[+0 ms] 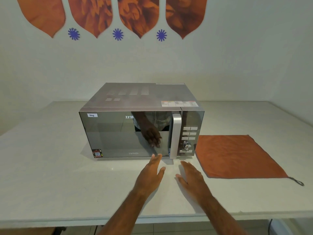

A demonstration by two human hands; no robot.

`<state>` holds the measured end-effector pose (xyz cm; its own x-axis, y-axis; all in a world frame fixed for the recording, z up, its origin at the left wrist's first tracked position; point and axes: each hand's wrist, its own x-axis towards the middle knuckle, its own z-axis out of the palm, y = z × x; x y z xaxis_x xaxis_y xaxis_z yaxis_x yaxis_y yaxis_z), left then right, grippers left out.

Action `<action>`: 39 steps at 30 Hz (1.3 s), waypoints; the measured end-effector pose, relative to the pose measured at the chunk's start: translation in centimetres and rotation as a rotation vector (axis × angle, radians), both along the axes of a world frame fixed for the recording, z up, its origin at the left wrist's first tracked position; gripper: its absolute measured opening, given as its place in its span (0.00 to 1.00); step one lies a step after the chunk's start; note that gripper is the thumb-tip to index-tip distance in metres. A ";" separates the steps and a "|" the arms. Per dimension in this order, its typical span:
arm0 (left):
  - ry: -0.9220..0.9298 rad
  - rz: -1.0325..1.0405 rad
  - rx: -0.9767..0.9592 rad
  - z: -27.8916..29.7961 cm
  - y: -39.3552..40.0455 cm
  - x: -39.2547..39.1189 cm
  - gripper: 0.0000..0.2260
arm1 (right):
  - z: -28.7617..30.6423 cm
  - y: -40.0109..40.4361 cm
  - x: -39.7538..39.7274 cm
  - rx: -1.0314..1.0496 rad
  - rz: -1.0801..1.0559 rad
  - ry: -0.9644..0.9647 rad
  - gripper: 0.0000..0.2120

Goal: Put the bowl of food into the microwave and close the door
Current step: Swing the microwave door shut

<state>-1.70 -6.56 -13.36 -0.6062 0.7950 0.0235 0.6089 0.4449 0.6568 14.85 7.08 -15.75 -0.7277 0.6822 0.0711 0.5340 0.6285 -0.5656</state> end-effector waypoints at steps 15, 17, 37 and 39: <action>0.222 0.079 -0.208 -2.7 -7.6 -3.7 0.35 | -1.0 0.7 3.2 0.226 0.068 -0.277 0.42; 0.265 0.079 -0.215 -3.2 -8.6 -4.4 0.36 | -1.1 0.6 3.3 0.229 0.067 -0.283 0.43; 0.415 0.029 -0.282 -2.7 -10.7 -5.3 0.36 | -0.7 -0.3 4.3 0.200 0.044 -0.220 0.42; 0.432 0.041 -0.255 -1.9 -10.6 -5.5 0.36 | -0.3 -0.4 4.4 0.209 0.029 -0.185 0.41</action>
